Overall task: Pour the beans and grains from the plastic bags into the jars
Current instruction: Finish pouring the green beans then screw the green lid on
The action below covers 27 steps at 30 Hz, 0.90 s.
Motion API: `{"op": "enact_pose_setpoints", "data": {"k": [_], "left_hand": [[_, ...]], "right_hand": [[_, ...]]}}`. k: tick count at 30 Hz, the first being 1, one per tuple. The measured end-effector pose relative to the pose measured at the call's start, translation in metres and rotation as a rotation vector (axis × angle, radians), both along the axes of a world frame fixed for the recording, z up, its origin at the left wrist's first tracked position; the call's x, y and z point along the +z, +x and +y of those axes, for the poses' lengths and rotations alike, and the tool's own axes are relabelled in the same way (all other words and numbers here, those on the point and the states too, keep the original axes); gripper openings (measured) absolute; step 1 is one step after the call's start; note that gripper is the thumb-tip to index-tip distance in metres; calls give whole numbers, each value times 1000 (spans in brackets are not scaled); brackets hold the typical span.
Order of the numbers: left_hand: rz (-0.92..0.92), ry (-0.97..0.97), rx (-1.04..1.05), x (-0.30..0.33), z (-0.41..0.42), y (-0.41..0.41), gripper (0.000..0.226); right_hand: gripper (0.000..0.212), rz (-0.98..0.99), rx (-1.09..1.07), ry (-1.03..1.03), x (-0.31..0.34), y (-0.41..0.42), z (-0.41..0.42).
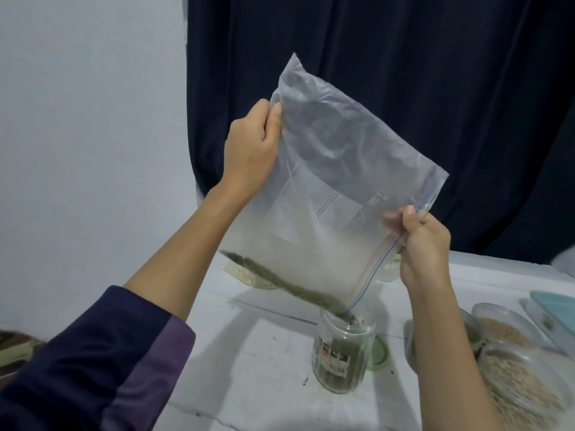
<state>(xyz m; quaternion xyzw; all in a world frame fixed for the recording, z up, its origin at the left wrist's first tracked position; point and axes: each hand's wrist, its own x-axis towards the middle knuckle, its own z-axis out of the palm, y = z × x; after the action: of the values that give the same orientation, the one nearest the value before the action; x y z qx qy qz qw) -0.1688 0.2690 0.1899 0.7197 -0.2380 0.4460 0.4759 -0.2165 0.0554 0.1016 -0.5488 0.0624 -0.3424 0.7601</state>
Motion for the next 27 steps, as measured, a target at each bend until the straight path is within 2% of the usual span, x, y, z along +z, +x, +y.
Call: {"op": "enact_pose_setpoints", "data": {"k": [27], "left_hand": [[-4, 13, 6, 2, 0, -8, 38]], "right_hand": [[20, 6, 0, 6, 0, -8, -2]]}}
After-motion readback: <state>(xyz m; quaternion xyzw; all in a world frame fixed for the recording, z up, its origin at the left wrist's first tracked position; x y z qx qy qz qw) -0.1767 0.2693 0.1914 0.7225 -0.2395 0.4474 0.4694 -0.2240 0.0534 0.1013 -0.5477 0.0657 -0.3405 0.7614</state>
